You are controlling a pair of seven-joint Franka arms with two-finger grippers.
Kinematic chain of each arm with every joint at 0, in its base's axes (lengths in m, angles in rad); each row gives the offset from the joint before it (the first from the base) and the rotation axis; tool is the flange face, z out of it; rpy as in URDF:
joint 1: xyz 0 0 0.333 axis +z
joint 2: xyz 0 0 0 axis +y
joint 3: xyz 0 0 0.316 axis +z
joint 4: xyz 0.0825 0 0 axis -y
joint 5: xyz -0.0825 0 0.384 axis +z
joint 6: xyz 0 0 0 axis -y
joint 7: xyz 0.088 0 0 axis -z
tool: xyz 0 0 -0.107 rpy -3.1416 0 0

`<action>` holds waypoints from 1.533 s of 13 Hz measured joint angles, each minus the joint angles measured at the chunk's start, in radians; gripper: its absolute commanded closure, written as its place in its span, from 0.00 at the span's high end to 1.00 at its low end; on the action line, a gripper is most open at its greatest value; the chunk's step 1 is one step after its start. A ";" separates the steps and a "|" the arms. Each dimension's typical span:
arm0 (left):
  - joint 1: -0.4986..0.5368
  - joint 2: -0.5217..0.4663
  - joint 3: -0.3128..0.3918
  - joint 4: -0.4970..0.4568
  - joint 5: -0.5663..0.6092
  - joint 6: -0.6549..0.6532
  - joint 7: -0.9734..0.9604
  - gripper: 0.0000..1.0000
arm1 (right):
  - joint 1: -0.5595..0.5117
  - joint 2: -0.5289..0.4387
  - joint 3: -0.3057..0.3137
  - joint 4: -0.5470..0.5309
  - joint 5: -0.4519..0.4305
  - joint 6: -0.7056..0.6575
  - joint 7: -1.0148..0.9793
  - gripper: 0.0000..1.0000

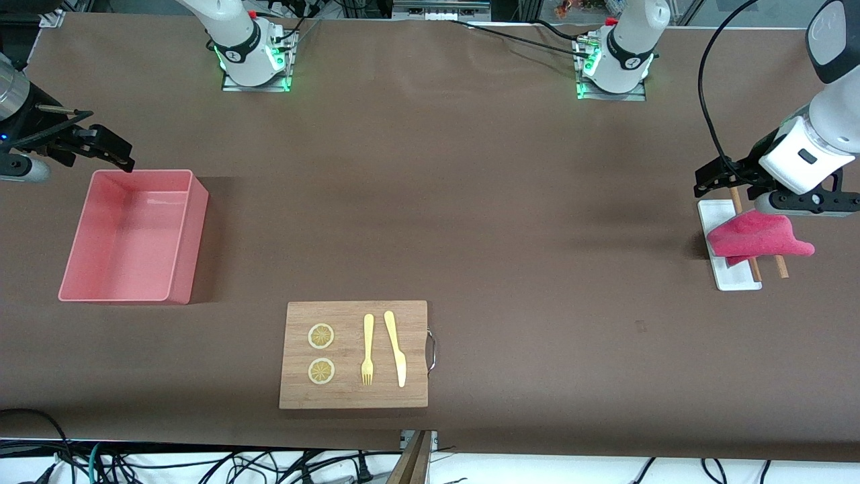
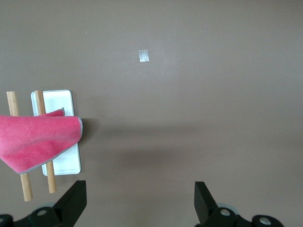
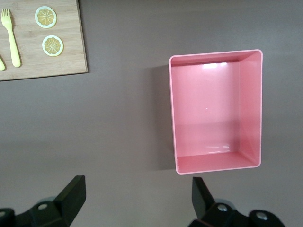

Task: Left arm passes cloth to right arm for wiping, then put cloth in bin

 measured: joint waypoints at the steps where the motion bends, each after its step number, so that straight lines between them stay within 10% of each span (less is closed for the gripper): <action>1: 0.000 0.000 0.000 0.000 0.000 0.000 0.000 1.00 | 0.000 0.000 0.000 0.000 0.000 0.000 0.000 1.00; 20: 0.005 0.043 -0.005 0.002 0.015 0.000 0.001 1.00 | 0.003 0.000 0.008 0.000 0.001 -0.035 0.000 1.00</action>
